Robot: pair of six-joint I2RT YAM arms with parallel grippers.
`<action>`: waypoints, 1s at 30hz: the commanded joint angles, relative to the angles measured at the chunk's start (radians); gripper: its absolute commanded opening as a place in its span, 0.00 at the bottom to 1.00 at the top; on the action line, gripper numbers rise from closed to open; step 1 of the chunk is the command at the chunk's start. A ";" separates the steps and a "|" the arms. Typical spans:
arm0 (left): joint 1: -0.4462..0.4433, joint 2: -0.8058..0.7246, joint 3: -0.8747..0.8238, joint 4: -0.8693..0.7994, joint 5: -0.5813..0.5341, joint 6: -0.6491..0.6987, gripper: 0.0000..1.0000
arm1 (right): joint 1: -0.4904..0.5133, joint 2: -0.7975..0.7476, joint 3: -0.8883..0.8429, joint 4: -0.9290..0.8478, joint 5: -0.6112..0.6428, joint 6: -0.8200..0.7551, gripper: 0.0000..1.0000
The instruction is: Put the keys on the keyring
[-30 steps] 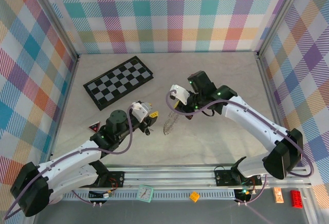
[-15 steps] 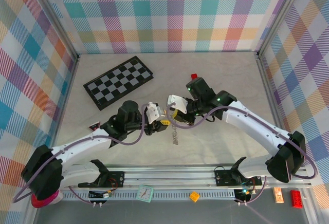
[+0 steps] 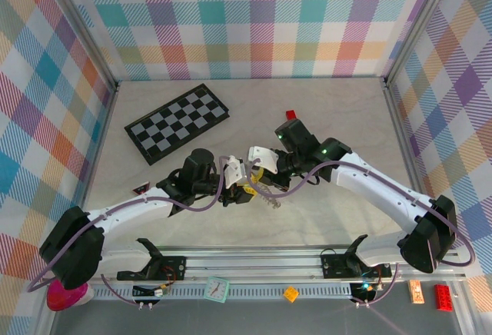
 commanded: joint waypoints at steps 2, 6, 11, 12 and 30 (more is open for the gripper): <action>0.012 -0.017 0.007 -0.006 -0.099 0.018 0.36 | 0.009 -0.034 -0.008 -0.002 -0.019 -0.030 0.00; 0.012 -0.042 -0.011 0.036 -0.203 0.003 0.40 | 0.015 -0.035 -0.007 -0.007 -0.032 -0.030 0.00; 0.013 -0.052 -0.016 0.055 -0.241 0.007 0.38 | 0.018 -0.032 -0.008 -0.015 -0.039 -0.030 0.00; 0.013 -0.056 -0.018 0.058 -0.253 0.006 0.37 | 0.018 -0.032 -0.007 -0.017 -0.040 -0.030 0.00; 0.013 -0.238 -0.152 0.146 -0.418 -0.046 0.43 | -0.019 -0.063 -0.109 0.174 -0.128 0.119 0.00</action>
